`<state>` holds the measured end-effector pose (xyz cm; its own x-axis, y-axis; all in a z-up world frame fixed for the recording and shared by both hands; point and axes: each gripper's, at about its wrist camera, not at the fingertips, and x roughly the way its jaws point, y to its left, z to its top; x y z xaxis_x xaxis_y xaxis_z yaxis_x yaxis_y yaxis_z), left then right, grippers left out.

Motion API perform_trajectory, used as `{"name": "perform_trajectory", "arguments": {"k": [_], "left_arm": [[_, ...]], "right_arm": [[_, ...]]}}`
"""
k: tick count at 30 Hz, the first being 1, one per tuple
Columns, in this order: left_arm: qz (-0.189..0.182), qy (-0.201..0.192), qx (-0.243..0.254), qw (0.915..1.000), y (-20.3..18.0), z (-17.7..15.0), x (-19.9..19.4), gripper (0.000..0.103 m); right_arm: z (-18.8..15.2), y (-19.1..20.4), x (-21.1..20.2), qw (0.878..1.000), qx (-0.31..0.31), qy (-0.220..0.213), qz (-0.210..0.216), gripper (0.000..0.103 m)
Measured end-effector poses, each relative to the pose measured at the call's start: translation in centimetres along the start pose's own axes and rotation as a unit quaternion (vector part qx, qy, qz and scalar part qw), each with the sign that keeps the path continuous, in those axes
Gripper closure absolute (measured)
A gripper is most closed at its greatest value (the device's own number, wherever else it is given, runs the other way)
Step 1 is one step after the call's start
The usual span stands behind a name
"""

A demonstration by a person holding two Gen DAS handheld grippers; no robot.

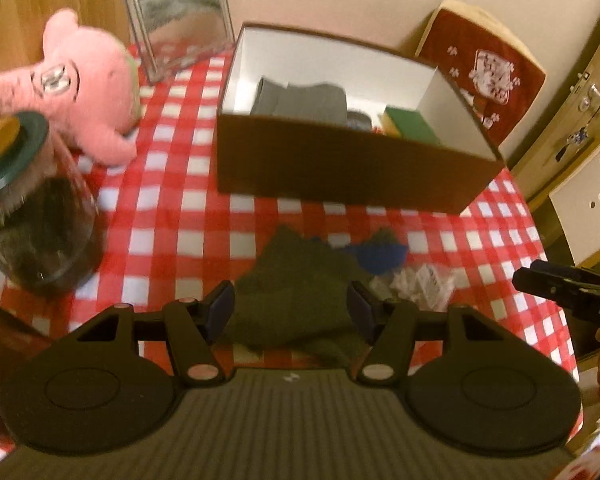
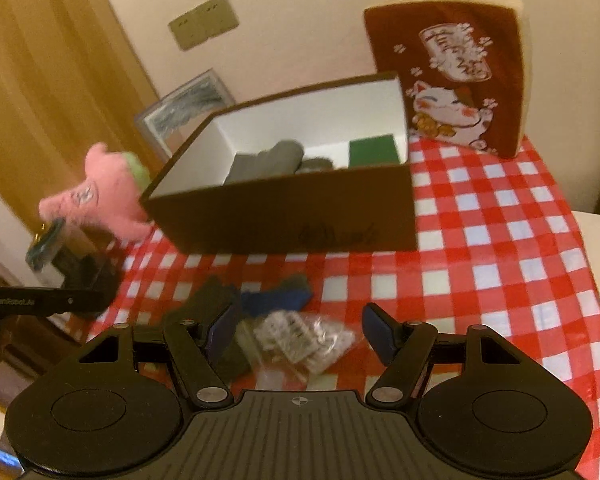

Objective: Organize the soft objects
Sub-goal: 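Withdraw both open tools from the box toward the green towel and swab bag, then close right tool on swab bag while left tool grasps green towel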

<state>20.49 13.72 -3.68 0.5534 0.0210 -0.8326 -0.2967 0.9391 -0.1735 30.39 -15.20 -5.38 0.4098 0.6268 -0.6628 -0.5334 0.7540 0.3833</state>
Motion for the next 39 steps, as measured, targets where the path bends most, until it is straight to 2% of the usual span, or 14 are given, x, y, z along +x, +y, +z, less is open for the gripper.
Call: {"name": "perform_trajectory", "arguments": {"k": [7,16,22,27,33,39], "left_arm": [[0.017,0.023,0.004,0.9996,-0.1,-1.6,1.5,0.044],[0.019,0.047,0.003,0.9987,-0.2,-2.6,3.6,0.044],[0.022,0.064,-0.006,0.9977,0.2,-3.3,5.5,0.044],[0.028,0.074,-0.013,0.9968,0.4,-3.7,6.7,0.044],[0.036,0.083,-0.019,0.9957,1.0,-3.9,7.5,0.044],[0.038,0.087,-0.027,0.9952,1.3,-3.8,7.9,0.044]], "right_arm": [[-1.5,1.0,1.6,0.999,-0.041,0.027,-0.006,0.034],[-2.7,1.1,3.9,0.996,-0.07,0.056,-0.008,0.034],[-3.1,0.6,6.4,0.99,-0.111,0.079,-0.044,0.034],[-2.9,0.4,8.1,0.987,-0.134,0.083,-0.028,0.034],[-3.0,1.9,10.3,0.974,-0.212,0.085,-0.006,0.027],[-3.3,2.8,12.2,0.954,-0.281,0.099,0.006,0.026]]}}
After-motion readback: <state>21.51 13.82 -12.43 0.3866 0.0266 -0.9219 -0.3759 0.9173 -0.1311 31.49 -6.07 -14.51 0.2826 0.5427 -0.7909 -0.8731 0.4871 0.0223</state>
